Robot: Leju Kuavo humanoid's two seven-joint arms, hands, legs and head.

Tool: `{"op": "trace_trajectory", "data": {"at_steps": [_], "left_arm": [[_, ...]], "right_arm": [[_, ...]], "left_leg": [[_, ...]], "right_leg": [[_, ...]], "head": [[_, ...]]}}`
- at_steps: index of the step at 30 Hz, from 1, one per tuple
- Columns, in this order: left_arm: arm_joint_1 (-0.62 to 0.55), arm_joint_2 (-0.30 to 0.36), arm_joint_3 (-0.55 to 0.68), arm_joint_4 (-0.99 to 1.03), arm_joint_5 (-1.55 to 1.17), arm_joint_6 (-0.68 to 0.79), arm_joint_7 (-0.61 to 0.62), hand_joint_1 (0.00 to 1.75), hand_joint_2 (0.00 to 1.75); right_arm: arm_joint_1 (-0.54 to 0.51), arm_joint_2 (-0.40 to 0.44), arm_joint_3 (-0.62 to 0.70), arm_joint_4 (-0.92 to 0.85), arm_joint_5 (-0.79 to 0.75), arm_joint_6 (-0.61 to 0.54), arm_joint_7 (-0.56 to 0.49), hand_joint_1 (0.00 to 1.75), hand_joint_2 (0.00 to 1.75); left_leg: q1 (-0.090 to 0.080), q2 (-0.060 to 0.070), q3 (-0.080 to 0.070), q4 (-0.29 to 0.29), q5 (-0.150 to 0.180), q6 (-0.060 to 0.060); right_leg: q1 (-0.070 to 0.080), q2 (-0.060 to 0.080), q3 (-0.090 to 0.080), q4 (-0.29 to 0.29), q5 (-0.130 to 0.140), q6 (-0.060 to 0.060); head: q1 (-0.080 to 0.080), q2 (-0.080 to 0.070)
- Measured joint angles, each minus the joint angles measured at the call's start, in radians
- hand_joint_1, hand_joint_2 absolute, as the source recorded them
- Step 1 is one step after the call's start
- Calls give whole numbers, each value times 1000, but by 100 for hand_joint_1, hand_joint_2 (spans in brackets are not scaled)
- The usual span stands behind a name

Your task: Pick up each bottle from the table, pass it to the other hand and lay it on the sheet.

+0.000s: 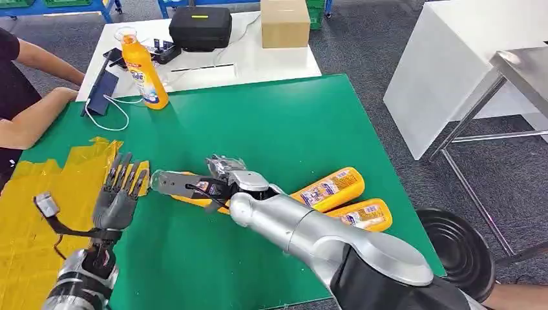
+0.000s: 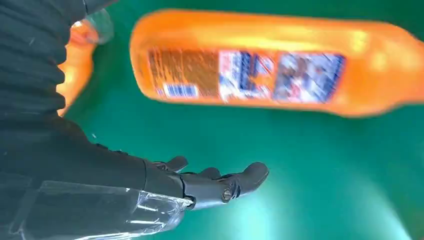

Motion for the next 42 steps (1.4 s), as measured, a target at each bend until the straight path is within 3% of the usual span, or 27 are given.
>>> {"op": "trace_trajectory", "data": {"at_steps": [8, 34, 40, 42], "left_arm": [[-131, -23, -79, 141, 2, -9, -6, 0, 175], [-202, -82, -184, 254, 42, -37, -16, 0, 175], [-255, -72, -194, 253, -23, 120, -82, 0, 175], [-281, -69, -194, 242, -96, 286, -126, 0, 175]], "right_arm": [[11, -1, 55, 24, -15, 20, 45, 0, 175], [41, -4, 90, 172, -5, 24, 107, 0, 175], [44, -6, 84, 197, -17, -34, 77, 0, 175], [44, -6, 82, 203, -19, -56, 70, 0, 175]], "left_leg": [[0, 1, -1, 0, 0, 0], [0, 1, -2, 0, 0, 0], [0, 0, -2, 0, 0, 0], [0, 1, -2, 0, 0, 0]], "right_leg": [[0, 1, -2, 0, 0, 0], [0, 2, -2, 0, 0, 0], [0, 2, -2, 0, 0, 0], [0, 2, -2, 0, 0, 0]], "head": [[0, 0], [0, 0], [0, 0], [0, 0]]}}
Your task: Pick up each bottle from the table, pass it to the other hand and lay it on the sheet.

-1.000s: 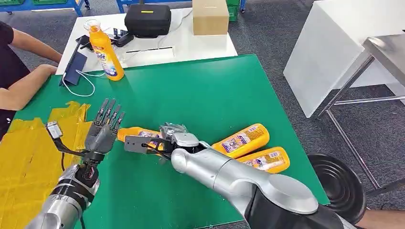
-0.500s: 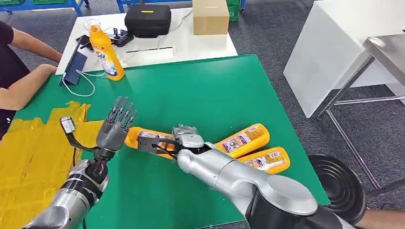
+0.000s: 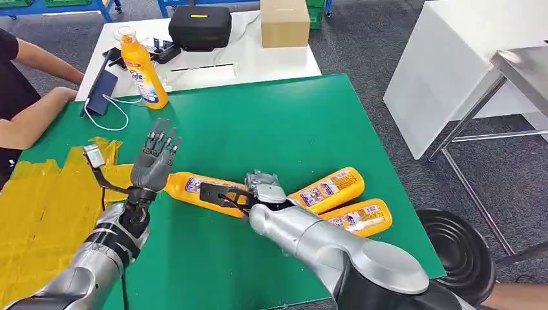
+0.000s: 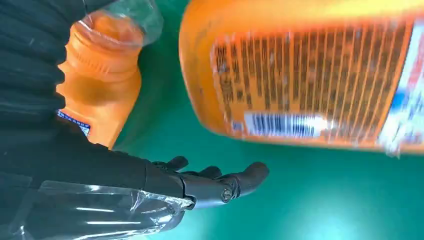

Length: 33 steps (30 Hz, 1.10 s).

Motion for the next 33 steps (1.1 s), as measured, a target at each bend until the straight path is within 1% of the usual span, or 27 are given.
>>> {"op": "trace_trajectory", "data": {"at_steps": [2, 3, 4, 9, 18, 22, 26, 30, 33], "left_arm": [[-36, 7, 8, -23, -86, 177, -16, 0, 175], [-55, 11, 18, -41, -121, 226, -7, 0, 175], [-74, 16, 29, -57, -142, 240, 2, 0, 175], [-109, 25, 78, -102, -227, 273, 0, 0, 175], [-82, 39, 175, -124, -309, 227, -3, 0, 175], [-75, 40, 180, -112, -378, 220, 25, 0, 175], [-83, 46, 179, -69, -459, 254, 52, 0, 175], [-87, 61, 178, -12, -491, 264, 57, 0, 175], [-77, 81, 179, 19, -504, 266, 46, 0, 175]], "right_arm": [[0, 0, -8, 7, -4, -22, -14, 0, 175], [0, -1, -10, 10, -5, -28, -18, 0, 175], [0, 0, -13, 13, -7, -29, -21, 0, 175], [-1, 0, -19, 20, -13, -29, -33, 0, 175], [-1, 5, -21, 1, -25, -27, -39, 0, 175], [-1, 6, -20, -17, -35, -21, -39, 0, 175], [-2, 6, -18, -38, -48, -18, -46, 0, 175], [-16, 6, -16, -83, -59, -20, -77, 0, 175], [-46, 6, -13, -137, -77, -29, -105, 0, 175]], "left_leg": [[0, 0, 0, 0, 0, 0], [0, 0, 0, 0, 0, 0], [0, 0, 0, 0, 0, 0], [0, 0, 0, 0, 0, 0], [0, 1, -1, 0, 0, 0], [0, 0, -1, 0, 0, 0], [0, 0, -1, 0, 0, 0], [0, 1, -1, 0, 0, 0], [0, 2, -1, 0, 0, 0]], "right_leg": [[0, 0, 0, 0, 0, 0], [0, 0, 0, 0, 0, 0], [0, 0, 0, 0, 0, 0], [0, 0, 0, 0, 0, 0], [0, 0, 0, 0, 0, 0], [0, 0, 0, 0, 0, 0], [0, 0, 0, 0, 0, 0], [0, 0, 0, 1, 0, 0], [0, 1, -1, 1, 0, 0]], "head": [[0, 0], [0, 0], [0, 0], [0, 0], [0, 0], [0, 0], [0, 0], [0, 0], [0, 0]]}}
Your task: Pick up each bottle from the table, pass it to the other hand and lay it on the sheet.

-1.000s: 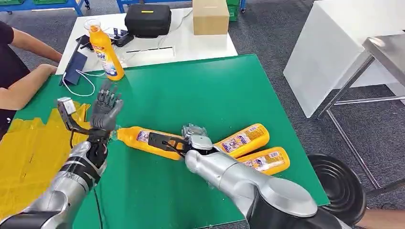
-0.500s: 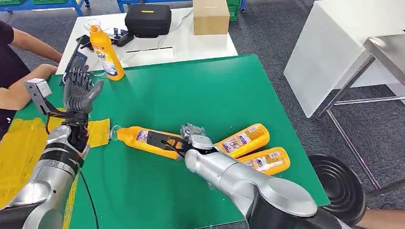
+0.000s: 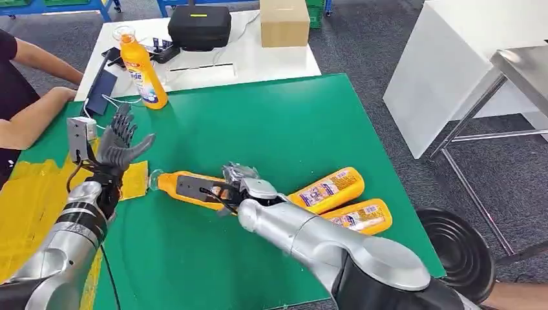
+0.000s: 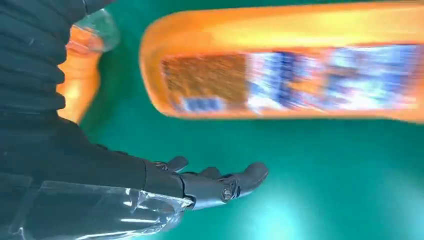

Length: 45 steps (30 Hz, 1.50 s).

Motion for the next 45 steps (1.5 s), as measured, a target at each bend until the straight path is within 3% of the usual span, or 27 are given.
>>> {"op": "trace_trajectory", "data": {"at_steps": [12, 21, 29, 35, 45], "left_arm": [[94, 79, 61, 23, -4, -11, -35, 0, 175], [178, 116, 129, 23, -2, -92, -55, 0, 175], [255, 87, 130, 23, -26, -156, -55, 0, 175], [310, 22, 118, 18, -19, -240, -83, 0, 175], [334, -21, 85, -19, 1, -289, -70, 0, 175]], "right_arm": [[-134, 0, 2, -182, -32, -49, -67, 0, 175], [-164, 0, 9, -285, -24, -55, -91, 0, 175], [-165, 0, 16, -325, -15, -55, -91, 0, 175], [-164, 0, 18, -333, -11, -54, -89, 0, 175], [-163, 0, 23, -333, -8, -53, -88, 0, 175]], "left_leg": [[0, 2, 0, 0, 0, 0], [0, 2, -1, 0, 0, 0], [-1, 2, 0, 0, 0, 0], [-1, 1, -1, 0, 0, 0], [-1, 1, 0, 0, 0, 0]], "right_leg": [[0, 3, -1, 1, 0, 0], [0, 3, -1, 0, 0, 0], [0, 3, -1, 0, 0, 0], [0, 3, -1, 0, 0, 0], [0, 3, -1, 0, 0, 0]], "head": [[0, 0], [0, 0], [0, 0], [0, 0], [0, 0]]}}
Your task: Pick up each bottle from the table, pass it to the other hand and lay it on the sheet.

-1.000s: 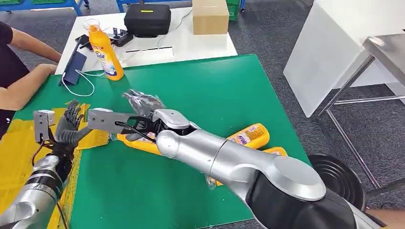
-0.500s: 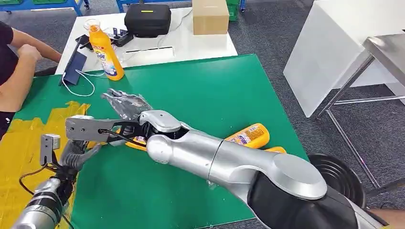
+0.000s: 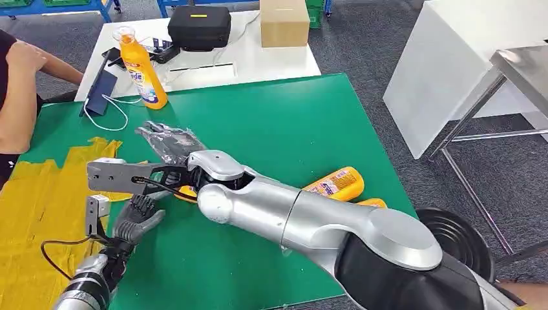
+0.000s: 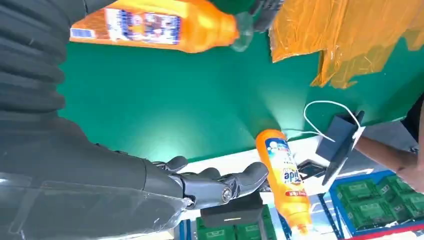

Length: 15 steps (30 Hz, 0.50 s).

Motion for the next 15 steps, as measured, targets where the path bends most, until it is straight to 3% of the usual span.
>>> {"op": "trace_trajectory", "data": {"at_steps": [15], "left_arm": [[12, -14, -37, -32, 23, -1, 6, 0, 175]], "right_arm": [[15, 0, 11, 0, 8, 4, 0, 0, 175]], "left_leg": [[0, 0, 0, 0, 0, 0]], "right_leg": [[0, 0, 0, 0, 0, 0]], "head": [[0, 0]]}}
